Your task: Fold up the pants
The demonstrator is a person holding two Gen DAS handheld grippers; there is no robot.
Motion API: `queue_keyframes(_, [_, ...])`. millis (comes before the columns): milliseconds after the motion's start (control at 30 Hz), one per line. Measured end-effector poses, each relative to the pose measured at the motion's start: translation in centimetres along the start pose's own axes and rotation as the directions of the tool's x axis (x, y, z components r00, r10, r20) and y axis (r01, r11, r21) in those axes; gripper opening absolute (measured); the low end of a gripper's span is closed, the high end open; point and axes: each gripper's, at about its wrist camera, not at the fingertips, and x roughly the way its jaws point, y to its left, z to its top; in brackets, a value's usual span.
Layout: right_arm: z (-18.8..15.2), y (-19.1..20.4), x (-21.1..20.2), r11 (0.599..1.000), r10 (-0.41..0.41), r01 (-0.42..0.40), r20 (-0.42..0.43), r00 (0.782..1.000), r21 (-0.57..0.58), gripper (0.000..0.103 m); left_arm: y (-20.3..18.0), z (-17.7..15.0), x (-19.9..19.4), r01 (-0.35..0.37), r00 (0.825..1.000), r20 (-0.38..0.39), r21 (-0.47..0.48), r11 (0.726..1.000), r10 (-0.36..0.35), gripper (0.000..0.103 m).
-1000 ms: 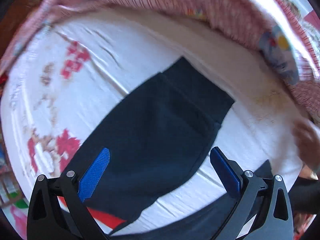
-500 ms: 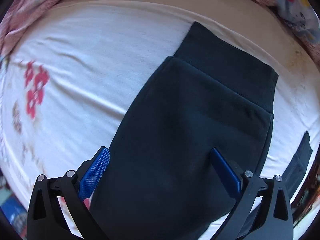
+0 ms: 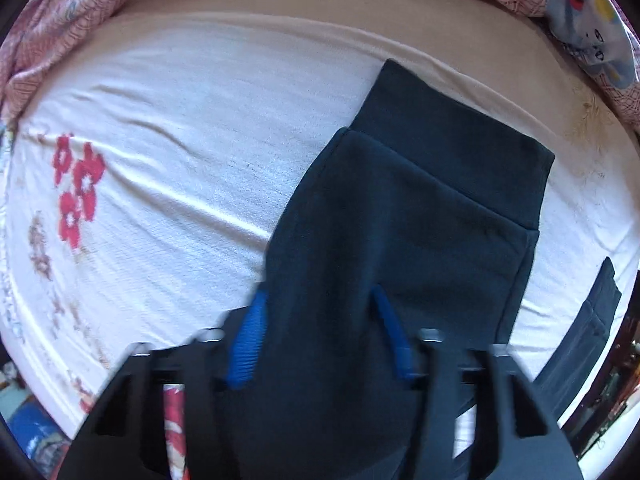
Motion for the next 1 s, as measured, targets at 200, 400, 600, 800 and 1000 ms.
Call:
queue_keyframes(200, [-0.6,0.2,-2.0,0.992,0.076,-0.073,0.026,0.997,-0.1,0.009,-0.2,0.1,-0.1,-0.076,0.997,0.029,0.049,0.996,0.074,0.101])
queue_keyframes(400, [-4.4,-1.9,-3.5,0.968,0.183,-0.169,0.058,0.981,-0.186,0.009,2.9,1.1,2.0,-0.012,0.998,-0.064,-0.074,0.997,0.007,0.101])
queue_keyframes(600, [-4.1,-3.5,-1.8,0.953,0.216,-0.2,0.05,0.975,-0.23,0.009,1.5,2.5,5.4,0.04,0.972,-0.232,0.016,0.999,-0.035,0.101])
queue_keyframes(800, [-4.0,-1.9,-0.7,0.948,0.207,-0.186,0.056,0.977,-0.259,0.009,-1.7,2.0,5.3,0.002,0.984,-0.164,0.428,0.904,0.076,0.101])
queue_keyframes(1000, [-3.7,-1.5,-0.2,0.945,0.215,-0.195,0.049,0.975,-0.262,0.008,-1.5,0.6,8.7,-0.03,0.973,-0.15,0.676,0.736,0.177,0.101])
